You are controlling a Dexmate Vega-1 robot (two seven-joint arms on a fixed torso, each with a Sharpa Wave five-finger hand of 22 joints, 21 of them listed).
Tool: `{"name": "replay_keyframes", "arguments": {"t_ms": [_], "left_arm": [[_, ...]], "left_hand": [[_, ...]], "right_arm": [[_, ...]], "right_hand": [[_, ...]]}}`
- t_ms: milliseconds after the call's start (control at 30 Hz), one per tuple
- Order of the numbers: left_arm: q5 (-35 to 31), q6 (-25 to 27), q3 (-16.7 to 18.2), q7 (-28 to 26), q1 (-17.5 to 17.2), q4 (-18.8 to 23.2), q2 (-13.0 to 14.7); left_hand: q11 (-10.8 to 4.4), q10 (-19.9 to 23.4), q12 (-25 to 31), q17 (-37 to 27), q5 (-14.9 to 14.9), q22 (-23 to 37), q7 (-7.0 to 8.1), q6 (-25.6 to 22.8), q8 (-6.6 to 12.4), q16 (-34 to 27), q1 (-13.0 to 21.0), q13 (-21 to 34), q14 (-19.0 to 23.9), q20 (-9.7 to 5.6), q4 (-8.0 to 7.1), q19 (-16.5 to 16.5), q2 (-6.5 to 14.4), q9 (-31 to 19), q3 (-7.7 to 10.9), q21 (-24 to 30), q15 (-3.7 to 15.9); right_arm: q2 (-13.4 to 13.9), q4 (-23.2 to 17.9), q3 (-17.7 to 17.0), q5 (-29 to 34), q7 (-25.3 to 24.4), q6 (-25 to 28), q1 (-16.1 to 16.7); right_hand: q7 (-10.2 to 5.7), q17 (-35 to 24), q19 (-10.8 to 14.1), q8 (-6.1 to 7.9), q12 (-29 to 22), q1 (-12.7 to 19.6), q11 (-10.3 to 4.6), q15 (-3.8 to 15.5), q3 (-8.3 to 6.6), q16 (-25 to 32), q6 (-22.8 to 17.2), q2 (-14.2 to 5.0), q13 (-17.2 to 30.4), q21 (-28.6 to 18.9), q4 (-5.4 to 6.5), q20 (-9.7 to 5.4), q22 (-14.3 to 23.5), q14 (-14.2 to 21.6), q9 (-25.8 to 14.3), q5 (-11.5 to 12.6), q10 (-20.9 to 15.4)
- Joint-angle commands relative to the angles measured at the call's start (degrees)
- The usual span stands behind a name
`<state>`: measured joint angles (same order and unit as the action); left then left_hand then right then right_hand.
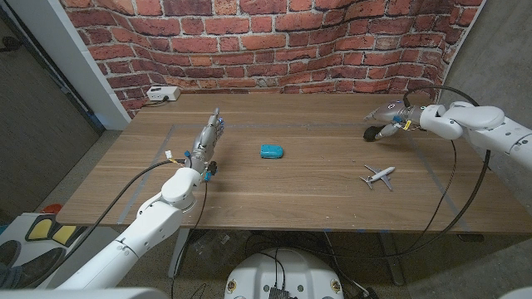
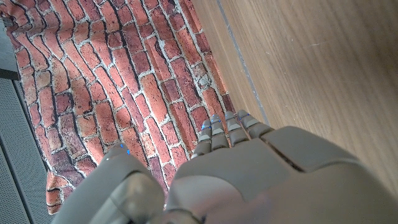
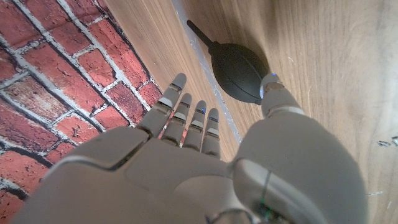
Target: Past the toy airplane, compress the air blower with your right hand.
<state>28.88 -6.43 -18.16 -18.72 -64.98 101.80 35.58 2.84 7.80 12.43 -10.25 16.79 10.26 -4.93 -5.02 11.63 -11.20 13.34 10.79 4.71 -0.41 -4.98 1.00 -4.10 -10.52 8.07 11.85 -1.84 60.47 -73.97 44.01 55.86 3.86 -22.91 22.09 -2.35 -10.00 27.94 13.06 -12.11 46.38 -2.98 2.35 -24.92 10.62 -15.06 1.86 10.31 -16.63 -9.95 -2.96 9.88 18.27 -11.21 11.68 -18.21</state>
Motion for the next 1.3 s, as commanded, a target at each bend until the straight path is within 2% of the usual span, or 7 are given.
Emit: {"name": "replay_keyframes", "arguments": {"t_ms": [33,367,500,900,967,1300], "left_arm": [[-0.1,1.1,0.1,-0.9,-0.7,1.2,0.3],[-0.1,1.8,-0.4,-0.9,-0.2,1.1,0.1],[0.0,1.8,-0.5,-0.8,-0.1,0.7,-0.2],[0.3,1.8,-1.1,-0.4,0.6,-0.3,-0.6],[0.3,1.7,-1.1,-0.5,0.6,-0.3,-0.7],[0.3,1.0,-1.4,-0.3,0.8,-0.9,-1.1]], "left_hand": [[0.05,0.5,-0.2,-0.3,-0.2,0.1,-0.11,-0.5,-0.08,0.1,0.1,0.2,0.5,0.56,0.15,0.2,0.3,-0.1,-0.19,0.0,-0.13],[0.12,0.5,-0.3,-0.3,-0.2,0.1,0.07,-0.6,-0.1,0.2,0.2,0.2,0.5,0.65,0.13,0.1,0.4,-0.1,-0.31,-0.1,0.0],[0.04,0.5,-0.3,-0.3,-0.2,0.1,0.07,-0.6,-0.1,0.2,0.2,0.2,0.5,0.69,0.12,0.1,0.4,-0.1,-0.35,-0.1,0.02],[0.15,0.5,-0.4,-0.3,-0.2,0.1,0.22,-0.6,-0.15,0.2,0.2,0.2,0.5,0.81,0.09,0.0,0.5,-0.2,-0.48,-0.1,-0.02],[0.12,0.5,-0.4,-0.3,-0.2,0.1,0.18,-0.6,-0.13,0.2,0.2,0.2,0.5,0.88,0.09,0.0,0.5,-0.2,-0.5,-0.1,-0.06],[0.05,0.5,-0.4,-0.3,-0.2,0.1,0.27,-0.7,-0.15,0.3,0.3,0.2,0.5,0.96,0.07,0.0,0.6,-0.2,-0.61,-0.2,-0.01]], "right_arm": [[-1.5,3.3,1.9,1.2,-0.3,-2.2,-2.4],[-2.1,5.5,3.5,1.8,-0.6,-2.3,-3.8],[-2.4,6.2,4.0,1.9,-0.5,-2.2,-4.2],[-3.5,8.5,5.3,1.5,-2.0,-0.8,-4.8],[-3.7,8.9,5.2,0.7,-1.9,-0.2,-4.7],[-4.0,9.8,5.8,-0.8,-2.7,0.3,-4.4]], "right_hand": [[-0.21,-0.4,1.3,0.7,-0.5,1.2,-0.33,1.63,-0.7,0.4,-1.6,-0.13,0.1,0.1,0.16,-4.39,0.1,1.2,-0.1,0.2,-1.6],[-0.64,-0.4,3.6,1.3,-0.9,2.4,-0.9,2.98,-1.25,0.9,-3.9,-0.44,0.0,-0.1,0.36,-5.21,0.1,3.9,-0.1,0.2,-4.1],[-0.25,-0.4,5.5,1.65,-1.3,2.9,-0.66,3.25,-1.37,0.9,-5.3,-0.32,0.0,-0.3,0.49,-5.59,0.1,5.3,0.0,0.1,-6.2],[-0.66,-0.5,5.8,1.79,-1.2,3.1,-0.81,3.32,-1.56,0.9,-6.1,-0.61,0.0,-0.2,0.62,-5.68,0.1,5.8,0.0,0.1,-6.7],[-0.75,-0.5,7.1,2.0,-1.3,3.4,-0.92,3.33,-1.74,1.0,-7.0,-0.96,0.0,-0.5,0.76,-5.78,0.2,6.9,0.0,0.0,-7.7],[-0.89,-0.6,9.9,2.49,-1.7,4.1,-1.18,4.23,-2.06,1.3,-9.5,-1.39,-0.1,-0.9,0.82,-6.81,0.2,9.5,0.1,-0.3,-10.6]]}}
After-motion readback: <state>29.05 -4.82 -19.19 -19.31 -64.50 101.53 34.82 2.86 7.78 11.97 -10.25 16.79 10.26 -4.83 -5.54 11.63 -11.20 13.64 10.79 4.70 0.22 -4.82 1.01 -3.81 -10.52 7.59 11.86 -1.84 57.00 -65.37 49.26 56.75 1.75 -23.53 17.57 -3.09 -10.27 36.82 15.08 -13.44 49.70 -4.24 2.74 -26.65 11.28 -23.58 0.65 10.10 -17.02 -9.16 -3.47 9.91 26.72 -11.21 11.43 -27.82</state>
